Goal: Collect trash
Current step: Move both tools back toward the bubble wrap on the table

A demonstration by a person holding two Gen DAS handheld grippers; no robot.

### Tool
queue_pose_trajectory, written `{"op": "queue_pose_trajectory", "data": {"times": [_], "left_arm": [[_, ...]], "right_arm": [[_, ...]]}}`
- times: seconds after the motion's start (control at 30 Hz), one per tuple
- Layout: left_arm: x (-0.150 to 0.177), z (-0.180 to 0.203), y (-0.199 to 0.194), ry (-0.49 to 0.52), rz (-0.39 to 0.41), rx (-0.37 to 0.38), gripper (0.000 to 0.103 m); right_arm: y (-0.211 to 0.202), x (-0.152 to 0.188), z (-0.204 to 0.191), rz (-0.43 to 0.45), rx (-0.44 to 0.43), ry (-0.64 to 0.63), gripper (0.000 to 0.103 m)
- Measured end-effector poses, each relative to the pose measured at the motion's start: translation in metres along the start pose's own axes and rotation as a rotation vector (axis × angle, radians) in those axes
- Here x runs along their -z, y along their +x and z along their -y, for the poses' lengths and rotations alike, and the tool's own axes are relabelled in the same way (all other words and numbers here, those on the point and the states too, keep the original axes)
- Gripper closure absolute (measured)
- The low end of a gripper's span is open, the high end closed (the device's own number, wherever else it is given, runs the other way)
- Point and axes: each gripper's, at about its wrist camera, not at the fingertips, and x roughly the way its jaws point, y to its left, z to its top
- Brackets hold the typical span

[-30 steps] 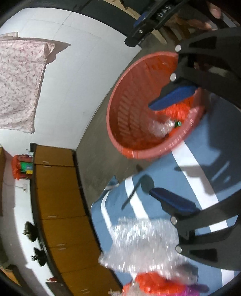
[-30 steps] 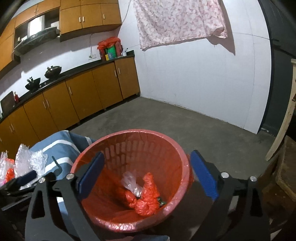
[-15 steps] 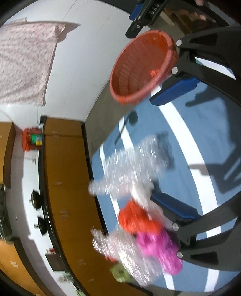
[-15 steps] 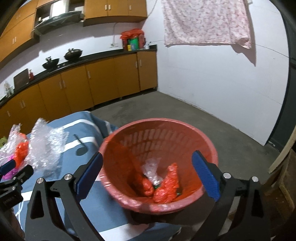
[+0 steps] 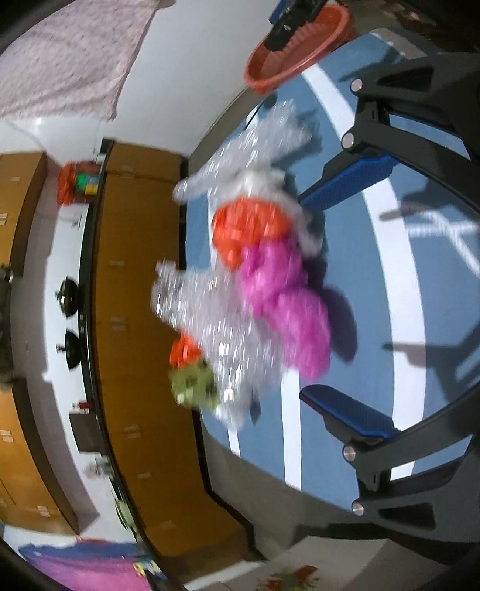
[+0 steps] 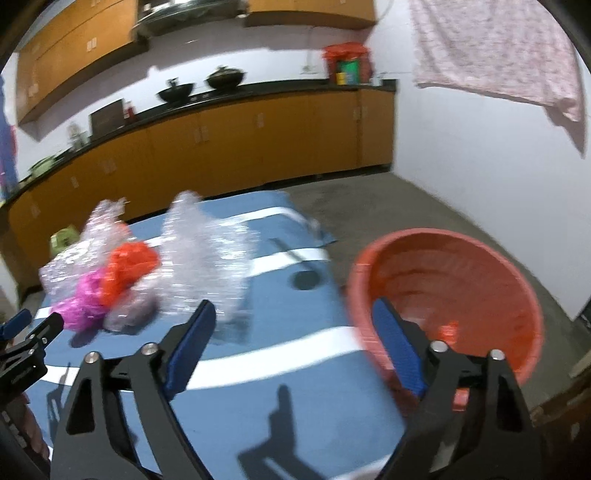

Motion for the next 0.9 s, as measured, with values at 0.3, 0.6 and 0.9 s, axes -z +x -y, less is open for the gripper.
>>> {"op": "queue_pose_trajectory", "data": {"times": [0.3,0.6,0.9], "left_arm": [[-0.029,-0.033,0.006,-0.022,0.059,-0.054,0.01],[-0.053,-0.06,0.053,-0.12,-0.026,-0.026,0.013],[-0.043,-0.063,0.082,-0.122,-0.127,0.045,0.051]], "right_arm": [[0.04,-0.012,-0.053,-0.039,-0.06,-0.034,0.03],[0.07,-0.019,-0.068,-0.085,-0.048,-0.06,0.039],[0.085,-0.007,-0.068,-0.153,-0.052,-0.094,0.065]]}}
